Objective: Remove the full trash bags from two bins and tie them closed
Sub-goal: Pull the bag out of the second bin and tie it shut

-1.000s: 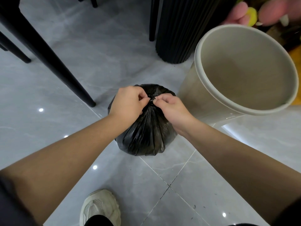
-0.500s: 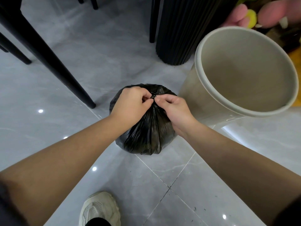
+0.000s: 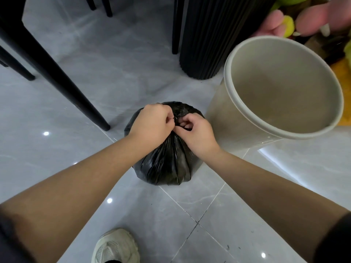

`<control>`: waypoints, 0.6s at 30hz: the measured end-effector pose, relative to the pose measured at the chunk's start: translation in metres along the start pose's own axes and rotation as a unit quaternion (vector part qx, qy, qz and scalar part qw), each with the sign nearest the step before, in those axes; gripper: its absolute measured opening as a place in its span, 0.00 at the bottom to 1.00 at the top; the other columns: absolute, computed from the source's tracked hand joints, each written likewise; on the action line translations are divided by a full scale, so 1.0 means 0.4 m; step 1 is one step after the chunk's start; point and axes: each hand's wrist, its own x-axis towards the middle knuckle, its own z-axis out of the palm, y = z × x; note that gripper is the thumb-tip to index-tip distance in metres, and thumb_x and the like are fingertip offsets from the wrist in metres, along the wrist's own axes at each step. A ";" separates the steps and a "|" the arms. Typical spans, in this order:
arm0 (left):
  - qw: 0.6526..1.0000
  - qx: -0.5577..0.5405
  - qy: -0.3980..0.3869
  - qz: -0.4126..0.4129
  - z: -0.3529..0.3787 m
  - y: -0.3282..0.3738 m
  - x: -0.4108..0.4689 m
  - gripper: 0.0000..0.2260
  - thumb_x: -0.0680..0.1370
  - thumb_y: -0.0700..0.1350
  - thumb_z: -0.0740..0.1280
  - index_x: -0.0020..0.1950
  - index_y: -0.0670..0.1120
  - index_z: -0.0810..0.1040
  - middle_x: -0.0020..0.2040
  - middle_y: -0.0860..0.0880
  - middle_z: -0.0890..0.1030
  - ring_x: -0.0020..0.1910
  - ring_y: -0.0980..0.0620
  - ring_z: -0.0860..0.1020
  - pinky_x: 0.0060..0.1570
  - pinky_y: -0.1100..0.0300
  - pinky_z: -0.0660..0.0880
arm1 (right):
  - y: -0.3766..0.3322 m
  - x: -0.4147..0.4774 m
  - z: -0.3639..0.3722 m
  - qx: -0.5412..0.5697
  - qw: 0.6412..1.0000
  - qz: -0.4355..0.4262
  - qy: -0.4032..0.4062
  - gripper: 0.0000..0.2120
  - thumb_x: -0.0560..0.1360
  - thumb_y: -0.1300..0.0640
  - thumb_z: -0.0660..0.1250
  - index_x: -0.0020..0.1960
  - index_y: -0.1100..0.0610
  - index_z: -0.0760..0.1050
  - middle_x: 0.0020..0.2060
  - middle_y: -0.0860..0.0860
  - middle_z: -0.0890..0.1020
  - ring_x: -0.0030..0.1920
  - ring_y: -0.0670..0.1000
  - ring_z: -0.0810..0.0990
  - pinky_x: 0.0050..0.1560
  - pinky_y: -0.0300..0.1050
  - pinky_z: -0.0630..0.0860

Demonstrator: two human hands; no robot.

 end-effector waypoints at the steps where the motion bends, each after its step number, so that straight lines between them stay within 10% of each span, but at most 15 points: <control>1: 0.999 0.024 -0.006 0.029 -0.003 -0.001 0.003 0.05 0.74 0.40 0.64 0.44 0.43 0.79 0.41 0.47 0.79 0.40 0.47 0.77 0.40 0.56 0.72 | 0.000 0.002 0.003 -0.020 1.000 -0.016 0.004 0.04 0.70 0.59 0.73 0.42 0.57 0.80 0.38 0.47 0.75 0.36 0.41 0.73 0.39 0.27 0.68; 18: 0.988 0.085 0.019 0.130 -0.011 -0.030 -0.035 0.04 0.75 0.41 0.63 0.45 0.42 0.76 0.45 0.47 0.77 0.36 0.44 0.76 0.33 0.52 0.73 | 0.022 0.000 -0.014 -0.062 0.997 -0.033 -0.010 0.05 0.70 0.60 0.72 0.41 0.62 0.80 0.39 0.55 0.80 0.42 0.52 0.79 0.46 0.45 0.76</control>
